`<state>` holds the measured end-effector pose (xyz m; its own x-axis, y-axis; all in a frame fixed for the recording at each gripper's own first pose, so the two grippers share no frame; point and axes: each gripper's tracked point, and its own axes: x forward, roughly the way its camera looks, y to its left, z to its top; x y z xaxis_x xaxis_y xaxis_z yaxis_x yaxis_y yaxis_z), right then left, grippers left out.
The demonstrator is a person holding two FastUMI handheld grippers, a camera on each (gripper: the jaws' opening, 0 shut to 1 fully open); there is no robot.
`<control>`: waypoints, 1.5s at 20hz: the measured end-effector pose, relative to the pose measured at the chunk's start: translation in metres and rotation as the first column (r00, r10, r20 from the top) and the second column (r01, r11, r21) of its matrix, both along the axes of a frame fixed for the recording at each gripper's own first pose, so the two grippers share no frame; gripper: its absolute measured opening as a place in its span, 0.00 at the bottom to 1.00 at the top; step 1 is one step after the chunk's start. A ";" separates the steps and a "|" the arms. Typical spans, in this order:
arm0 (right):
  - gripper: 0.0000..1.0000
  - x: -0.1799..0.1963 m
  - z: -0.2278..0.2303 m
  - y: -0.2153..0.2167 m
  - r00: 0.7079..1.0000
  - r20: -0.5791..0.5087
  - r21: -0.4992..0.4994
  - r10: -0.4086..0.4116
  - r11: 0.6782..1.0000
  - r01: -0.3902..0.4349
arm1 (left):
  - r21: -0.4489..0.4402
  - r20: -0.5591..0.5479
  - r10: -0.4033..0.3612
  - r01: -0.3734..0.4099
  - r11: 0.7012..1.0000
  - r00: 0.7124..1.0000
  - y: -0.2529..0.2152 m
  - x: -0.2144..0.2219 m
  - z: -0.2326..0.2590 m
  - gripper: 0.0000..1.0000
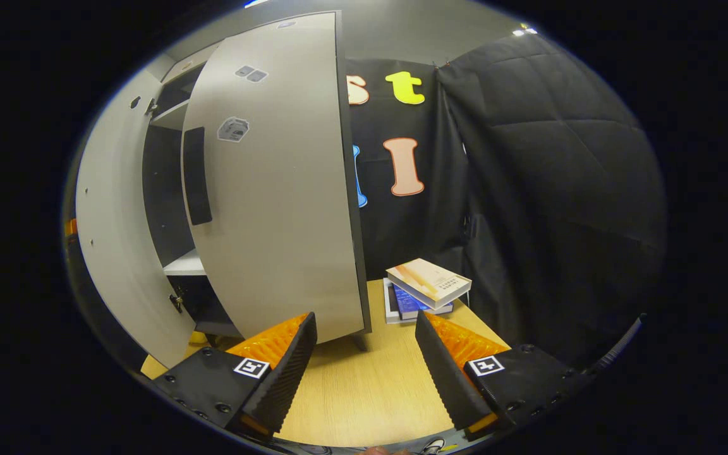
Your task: Grab one shoe with the right hand and put it into the shoe cabinet, grab the other shoe with the left hand and put it into the shoe cabinet; then close the right door with the right hand and the left door with the left hand.
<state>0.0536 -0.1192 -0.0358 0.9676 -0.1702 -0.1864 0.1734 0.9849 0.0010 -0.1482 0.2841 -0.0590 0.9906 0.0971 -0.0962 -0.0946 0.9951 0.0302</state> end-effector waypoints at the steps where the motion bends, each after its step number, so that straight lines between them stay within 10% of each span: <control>1: 0.98 0.006 0.005 -0.005 1.000 0.007 -0.006 0.008 1.000 -0.008 | -0.004 0.001 -0.003 0.003 1.000 1.000 -0.015 0.002 -0.001 0.92; 10: 0.98 0.015 0.032 -0.042 0.999 0.047 0.008 0.016 1.000 -0.016 | -0.031 0.057 -0.044 0.045 0.998 0.997 -0.142 0.063 0.006 0.92; 30: 0.98 -0.063 0.060 -0.010 0.973 0.146 0.017 -0.178 0.984 0.177 | -0.151 0.116 -0.140 0.157 0.976 0.983 -0.130 -0.052 -0.037 0.92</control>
<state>-0.0090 -0.1293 0.0240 0.9388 -0.3412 -0.0463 0.3431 0.9383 0.0430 -0.2002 0.1541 -0.0960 0.9982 -0.0603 0.0059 0.0605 0.9895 -0.1314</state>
